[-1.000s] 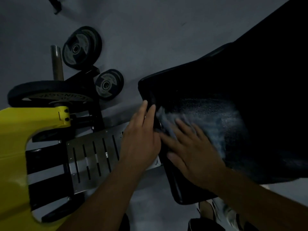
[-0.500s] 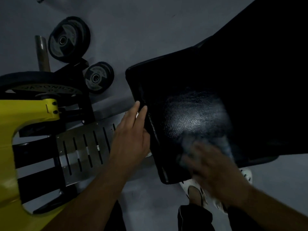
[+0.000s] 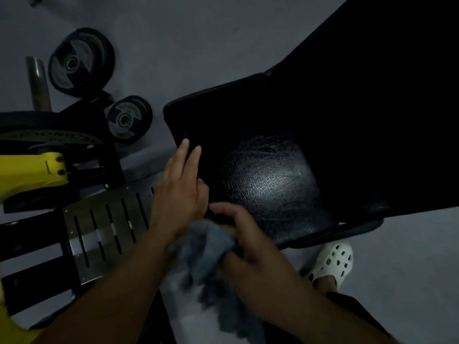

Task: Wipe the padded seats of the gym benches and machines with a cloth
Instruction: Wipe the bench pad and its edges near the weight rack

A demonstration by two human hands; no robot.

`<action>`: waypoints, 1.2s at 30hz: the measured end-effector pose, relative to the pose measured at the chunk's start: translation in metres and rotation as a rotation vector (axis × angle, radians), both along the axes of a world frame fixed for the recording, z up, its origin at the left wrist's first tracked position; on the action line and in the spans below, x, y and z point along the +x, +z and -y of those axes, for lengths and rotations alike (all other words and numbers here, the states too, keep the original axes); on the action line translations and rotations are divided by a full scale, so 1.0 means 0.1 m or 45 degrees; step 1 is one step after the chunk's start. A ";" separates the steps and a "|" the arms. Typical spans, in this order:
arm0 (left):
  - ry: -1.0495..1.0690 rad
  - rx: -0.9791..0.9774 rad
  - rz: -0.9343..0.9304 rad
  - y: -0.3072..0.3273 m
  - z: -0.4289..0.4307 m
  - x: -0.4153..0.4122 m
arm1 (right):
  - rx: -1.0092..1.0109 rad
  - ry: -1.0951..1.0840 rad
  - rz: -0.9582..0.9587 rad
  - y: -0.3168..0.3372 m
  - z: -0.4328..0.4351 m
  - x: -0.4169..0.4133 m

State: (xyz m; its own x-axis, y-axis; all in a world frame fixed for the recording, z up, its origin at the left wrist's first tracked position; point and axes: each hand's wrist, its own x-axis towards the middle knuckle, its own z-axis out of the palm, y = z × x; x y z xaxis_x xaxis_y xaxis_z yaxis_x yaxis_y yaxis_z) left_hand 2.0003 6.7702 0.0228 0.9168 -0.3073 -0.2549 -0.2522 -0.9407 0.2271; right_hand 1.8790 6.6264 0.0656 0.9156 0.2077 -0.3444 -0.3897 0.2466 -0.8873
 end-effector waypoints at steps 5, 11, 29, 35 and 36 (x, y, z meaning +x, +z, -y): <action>0.016 -0.006 0.026 -0.01 -0.05 0.00 | -0.736 0.051 0.093 -0.48 0.17 0.60; 0.081 -0.051 0.064 -0.06 -0.08 -0.06 | -1.428 -0.030 0.232 -0.69 0.28 1.06; 0.252 -0.173 0.175 -0.05 -0.23 0.30 | -1.467 0.484 1.006 -0.95 -0.18 0.83; 0.244 -0.138 0.151 -0.11 -0.27 0.28 | -1.336 0.406 1.043 -1.03 0.08 1.21; 0.249 -0.145 0.142 -0.12 -0.26 0.28 | -1.443 0.337 0.943 -1.04 0.01 1.46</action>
State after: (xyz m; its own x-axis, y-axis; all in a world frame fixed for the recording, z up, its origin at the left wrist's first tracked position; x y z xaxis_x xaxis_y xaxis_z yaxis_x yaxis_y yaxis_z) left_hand 2.0287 6.7958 0.0106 0.9821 -0.1425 -0.1230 -0.0974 -0.9439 0.3156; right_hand 2.0250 6.6253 -0.0384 0.9351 0.3384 0.1054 0.3357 -0.7499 -0.5701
